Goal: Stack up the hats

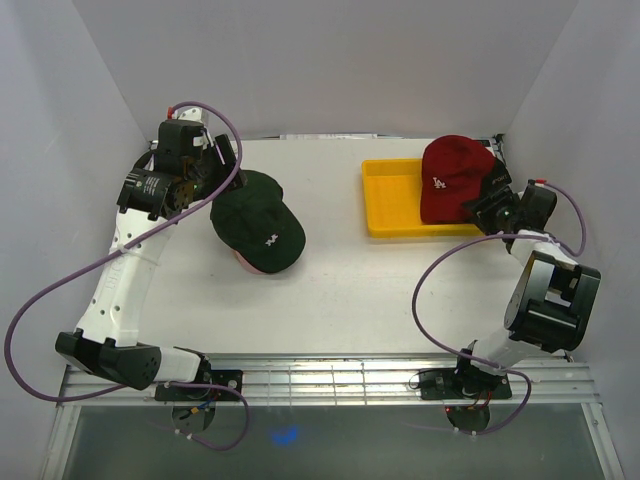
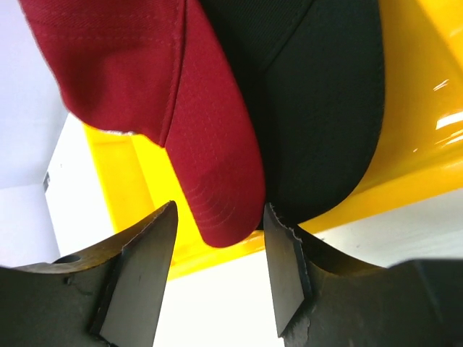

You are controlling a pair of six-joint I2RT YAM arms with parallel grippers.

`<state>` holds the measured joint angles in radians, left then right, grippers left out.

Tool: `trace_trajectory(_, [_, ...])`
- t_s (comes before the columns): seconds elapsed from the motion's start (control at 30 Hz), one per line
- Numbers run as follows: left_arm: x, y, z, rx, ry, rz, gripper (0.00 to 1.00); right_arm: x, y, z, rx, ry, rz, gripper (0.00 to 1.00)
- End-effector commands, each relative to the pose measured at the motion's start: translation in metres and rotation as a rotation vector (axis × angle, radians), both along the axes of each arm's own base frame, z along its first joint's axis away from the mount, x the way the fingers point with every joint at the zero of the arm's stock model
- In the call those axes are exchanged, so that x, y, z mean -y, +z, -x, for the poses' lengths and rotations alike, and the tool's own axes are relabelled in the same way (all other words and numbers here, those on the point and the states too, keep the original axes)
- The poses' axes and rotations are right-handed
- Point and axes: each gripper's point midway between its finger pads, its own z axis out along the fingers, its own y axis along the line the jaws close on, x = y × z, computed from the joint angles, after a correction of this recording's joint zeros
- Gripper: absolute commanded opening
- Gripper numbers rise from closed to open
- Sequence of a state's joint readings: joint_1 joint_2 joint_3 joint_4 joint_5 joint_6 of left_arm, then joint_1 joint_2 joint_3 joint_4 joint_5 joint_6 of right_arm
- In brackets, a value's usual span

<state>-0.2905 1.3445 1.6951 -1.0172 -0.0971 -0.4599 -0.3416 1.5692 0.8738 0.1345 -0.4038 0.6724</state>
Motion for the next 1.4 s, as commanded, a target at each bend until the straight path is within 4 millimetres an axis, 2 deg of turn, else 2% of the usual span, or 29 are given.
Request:
trace_trajectory(0.0, [-0.003, 0.019, 0.008, 0.057, 0.000, 0.004, 0.73, -0.008, 0.044, -0.008, 0.170, 0.033, -0.023, 0.56])
trace_trajectory(0.07, [-0.002, 0.020, 0.008, 0.057, -0.002, 0.003, 0.72, -0.012, 0.051, -0.011, 0.198, 0.042, -0.045, 0.56])
trace_trajectory(0.27, [-0.003, 0.022, 0.008, 0.062, 0.000, 0.002, 0.72, -0.020, 0.053, -0.014, 0.230, 0.046, -0.079, 0.55])
trace_trajectory(0.53, [-0.003, 0.022, 0.008, 0.061, -0.003, -0.007, 0.72, -0.045, 0.033, -0.023, 0.198, 0.072, -0.101, 0.53])
trace_trajectory(1.0, [-0.001, 0.018, 0.007, 0.050, -0.010, -0.024, 0.72, -0.076, 0.000, -0.024, 0.137, 0.068, -0.090, 0.52])
trace_trajectory(1.23, [-0.001, 0.018, 0.007, 0.052, -0.013, -0.033, 0.72, -0.101, -0.006, -0.032, 0.140, 0.069, -0.092, 0.52])
trace_trajectory(1.37, [-0.001, 0.016, 0.008, 0.046, -0.012, -0.039, 0.73, -0.105, -0.008, -0.039, 0.146, 0.046, -0.098, 0.51])
